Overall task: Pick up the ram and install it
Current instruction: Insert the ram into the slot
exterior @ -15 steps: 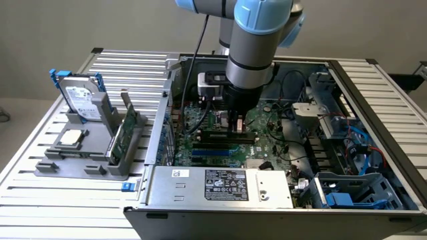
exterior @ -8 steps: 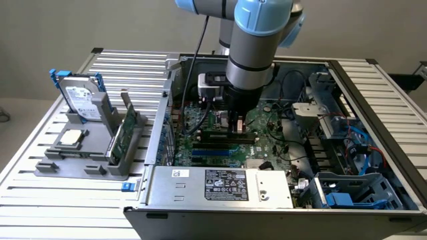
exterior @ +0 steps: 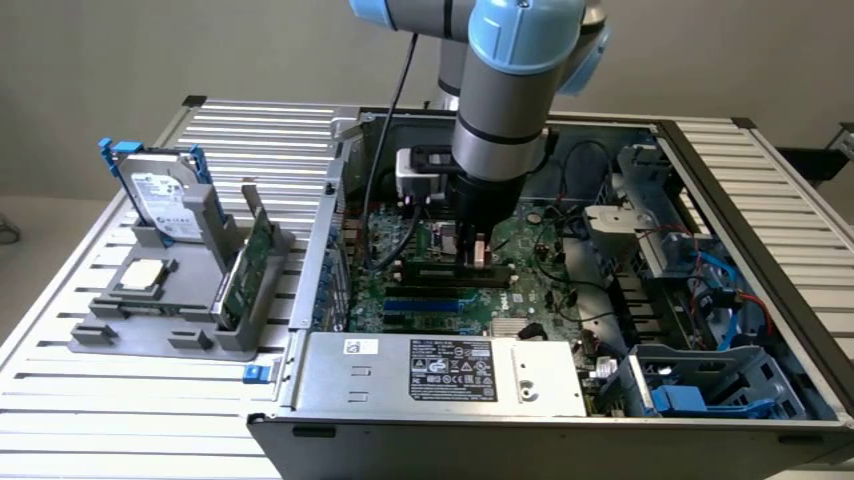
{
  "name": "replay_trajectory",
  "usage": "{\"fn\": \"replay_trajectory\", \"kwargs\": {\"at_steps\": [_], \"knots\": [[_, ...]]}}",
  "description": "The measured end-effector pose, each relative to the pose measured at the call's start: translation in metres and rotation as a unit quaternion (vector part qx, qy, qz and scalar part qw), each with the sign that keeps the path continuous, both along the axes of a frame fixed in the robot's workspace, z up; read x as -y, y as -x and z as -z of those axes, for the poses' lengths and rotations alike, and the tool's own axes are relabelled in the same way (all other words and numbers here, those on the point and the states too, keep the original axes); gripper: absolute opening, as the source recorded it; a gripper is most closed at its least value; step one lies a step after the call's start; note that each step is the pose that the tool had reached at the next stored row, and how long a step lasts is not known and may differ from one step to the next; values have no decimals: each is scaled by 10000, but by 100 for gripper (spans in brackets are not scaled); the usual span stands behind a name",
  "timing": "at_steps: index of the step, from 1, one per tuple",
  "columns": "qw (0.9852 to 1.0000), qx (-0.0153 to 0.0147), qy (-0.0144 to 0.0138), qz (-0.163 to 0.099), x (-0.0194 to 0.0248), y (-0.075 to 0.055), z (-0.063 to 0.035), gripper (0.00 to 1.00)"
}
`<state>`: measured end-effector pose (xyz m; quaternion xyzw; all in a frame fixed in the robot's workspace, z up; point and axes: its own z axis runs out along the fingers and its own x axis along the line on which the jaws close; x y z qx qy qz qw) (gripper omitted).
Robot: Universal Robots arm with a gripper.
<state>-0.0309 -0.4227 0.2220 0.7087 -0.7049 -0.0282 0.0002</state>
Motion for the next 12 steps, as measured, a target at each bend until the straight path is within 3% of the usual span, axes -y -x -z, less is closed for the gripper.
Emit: {"fn": "replay_trajectory", "kwargs": {"at_steps": [12], "knots": [[10000,-1,0,0,-3,-10,6,14]]}}
